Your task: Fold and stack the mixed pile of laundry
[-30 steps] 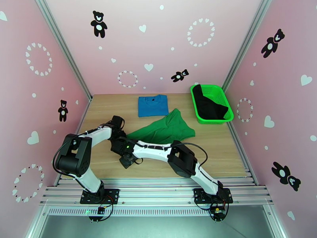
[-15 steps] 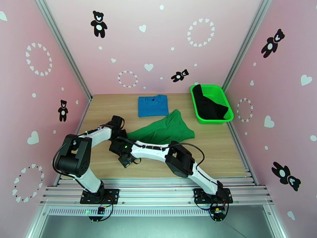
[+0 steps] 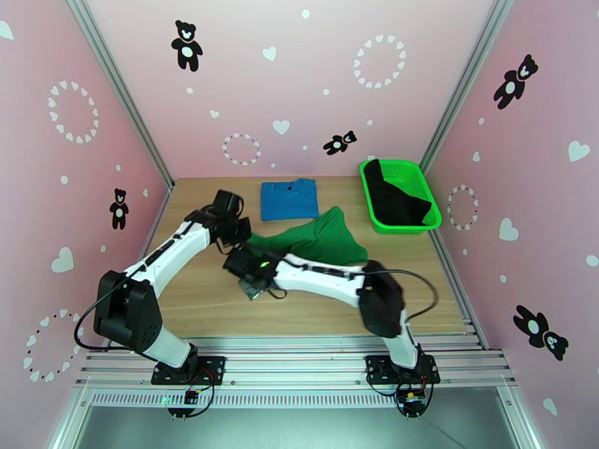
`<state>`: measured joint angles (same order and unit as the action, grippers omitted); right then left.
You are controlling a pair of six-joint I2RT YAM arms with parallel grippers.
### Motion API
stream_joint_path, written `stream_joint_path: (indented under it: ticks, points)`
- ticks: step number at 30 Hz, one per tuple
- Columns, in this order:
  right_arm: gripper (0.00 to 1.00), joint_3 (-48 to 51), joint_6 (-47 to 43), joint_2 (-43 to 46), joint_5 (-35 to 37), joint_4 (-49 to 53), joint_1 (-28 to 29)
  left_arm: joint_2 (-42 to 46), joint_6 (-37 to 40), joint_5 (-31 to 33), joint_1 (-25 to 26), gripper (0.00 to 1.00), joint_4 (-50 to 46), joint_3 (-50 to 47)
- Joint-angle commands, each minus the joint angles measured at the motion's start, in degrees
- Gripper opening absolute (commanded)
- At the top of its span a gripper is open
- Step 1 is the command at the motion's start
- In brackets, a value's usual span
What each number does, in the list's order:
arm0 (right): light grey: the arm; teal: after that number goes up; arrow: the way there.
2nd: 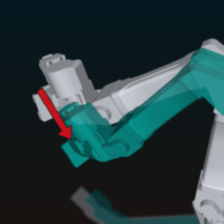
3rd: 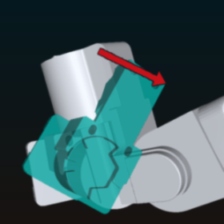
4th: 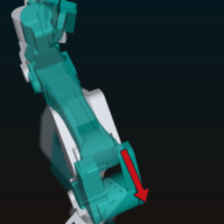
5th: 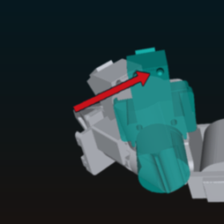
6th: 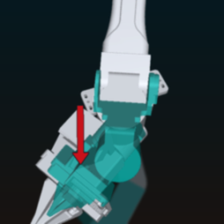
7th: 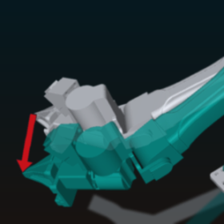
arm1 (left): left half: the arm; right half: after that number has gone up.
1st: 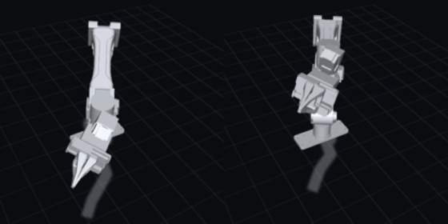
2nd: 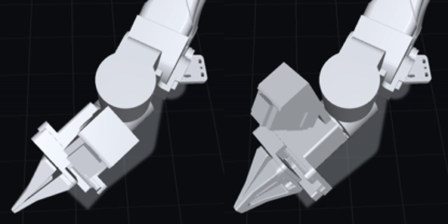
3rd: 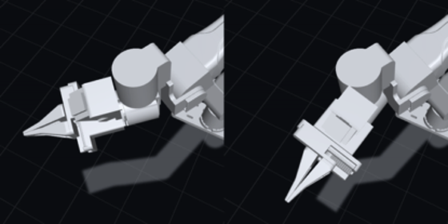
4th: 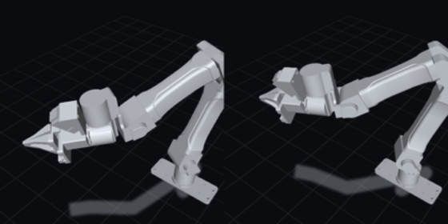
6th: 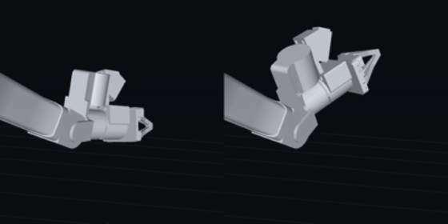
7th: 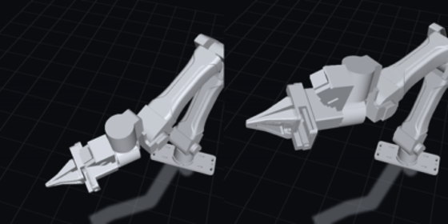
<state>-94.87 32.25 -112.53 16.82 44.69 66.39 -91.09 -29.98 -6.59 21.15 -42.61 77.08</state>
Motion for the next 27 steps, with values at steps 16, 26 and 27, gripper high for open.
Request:
stream_joint_path:
  ticks: [16, 26, 27]
  points:
    - [0.0, 26.75, 3.52, 9.24, 7.77, -9.07, -14.57, -42.05, 1.27, 1.3, 12.41, 0.0, -16.3, 47.62]
    - [0.18, 27.23, 5.72, 5.64, 12.06, -10.28, -16.29, -47.25, -0.1, 4.34, 12.39, 0.38, -15.49, 52.41]
    - [0.24, 27.49, 5.86, 6.11, 12.85, -10.15, -16.37, -47.25, 0.0, 4.68, 12.37, 0.47, -15.18, 52.73]
